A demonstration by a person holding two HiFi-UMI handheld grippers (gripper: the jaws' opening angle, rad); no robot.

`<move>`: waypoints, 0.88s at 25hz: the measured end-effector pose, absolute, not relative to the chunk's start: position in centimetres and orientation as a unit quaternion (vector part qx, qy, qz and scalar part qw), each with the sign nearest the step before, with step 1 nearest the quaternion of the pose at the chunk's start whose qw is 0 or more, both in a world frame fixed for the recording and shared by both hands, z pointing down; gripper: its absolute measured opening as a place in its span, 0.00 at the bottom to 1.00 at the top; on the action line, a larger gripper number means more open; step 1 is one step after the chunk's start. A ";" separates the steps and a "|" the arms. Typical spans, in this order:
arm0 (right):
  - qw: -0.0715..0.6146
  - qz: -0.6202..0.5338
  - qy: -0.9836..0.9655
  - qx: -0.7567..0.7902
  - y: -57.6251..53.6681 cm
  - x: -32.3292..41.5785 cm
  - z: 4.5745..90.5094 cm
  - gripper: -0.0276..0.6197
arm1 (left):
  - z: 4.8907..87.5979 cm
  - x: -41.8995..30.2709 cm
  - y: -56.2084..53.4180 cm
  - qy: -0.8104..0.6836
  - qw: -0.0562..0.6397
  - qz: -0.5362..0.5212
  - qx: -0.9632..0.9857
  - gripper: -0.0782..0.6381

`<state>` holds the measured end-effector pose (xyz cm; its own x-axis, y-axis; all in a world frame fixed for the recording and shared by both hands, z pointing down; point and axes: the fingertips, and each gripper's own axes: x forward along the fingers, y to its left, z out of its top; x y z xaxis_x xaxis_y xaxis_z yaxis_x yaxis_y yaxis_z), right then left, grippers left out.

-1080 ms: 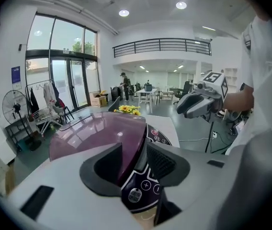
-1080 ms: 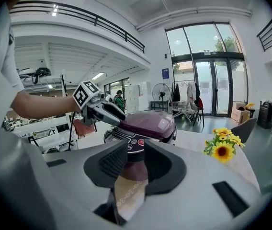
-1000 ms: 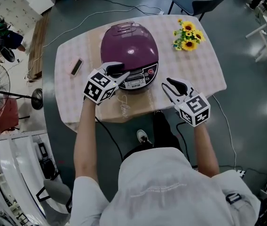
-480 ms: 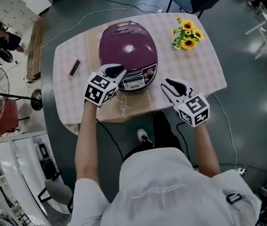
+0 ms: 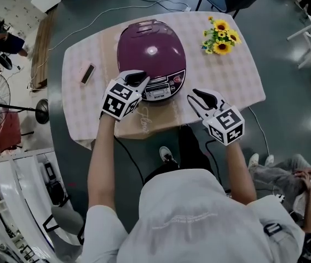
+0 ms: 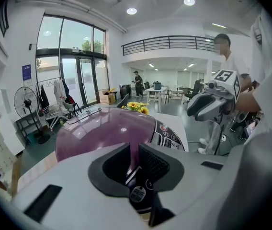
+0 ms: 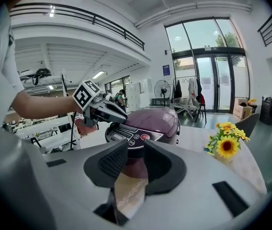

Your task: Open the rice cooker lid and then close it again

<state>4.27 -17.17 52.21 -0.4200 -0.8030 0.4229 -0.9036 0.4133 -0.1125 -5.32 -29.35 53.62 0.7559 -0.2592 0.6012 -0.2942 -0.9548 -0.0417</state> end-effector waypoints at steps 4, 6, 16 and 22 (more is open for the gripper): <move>0.149 0.173 -0.828 0.512 -17.2 3.7 52.6 0.23 | 53.7 -5.3 -29.4 -0.155 0.034 0.309 0.938 0.20; 0.149 0.173 -0.831 0.508 -17.3 3.3 52.9 0.23 | 53.8 -5.2 -29.4 -0.160 0.032 0.306 0.938 0.20; 0.153 0.168 -0.830 0.510 -17.9 3.3 52.3 0.23 | 53.7 -5.4 -29.3 -0.162 0.030 0.304 0.938 0.20; 0.154 0.176 -0.829 0.508 -18.0 3.0 52.7 0.23 | 53.6 -5.4 -29.4 -0.164 0.027 0.304 0.938 0.20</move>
<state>3.04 -18.04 52.72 -0.4363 -0.7883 0.4337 -0.8965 0.4218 -0.1353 -5.36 -29.37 53.58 0.7619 -0.2905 0.5789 -0.3234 -0.9450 -0.0486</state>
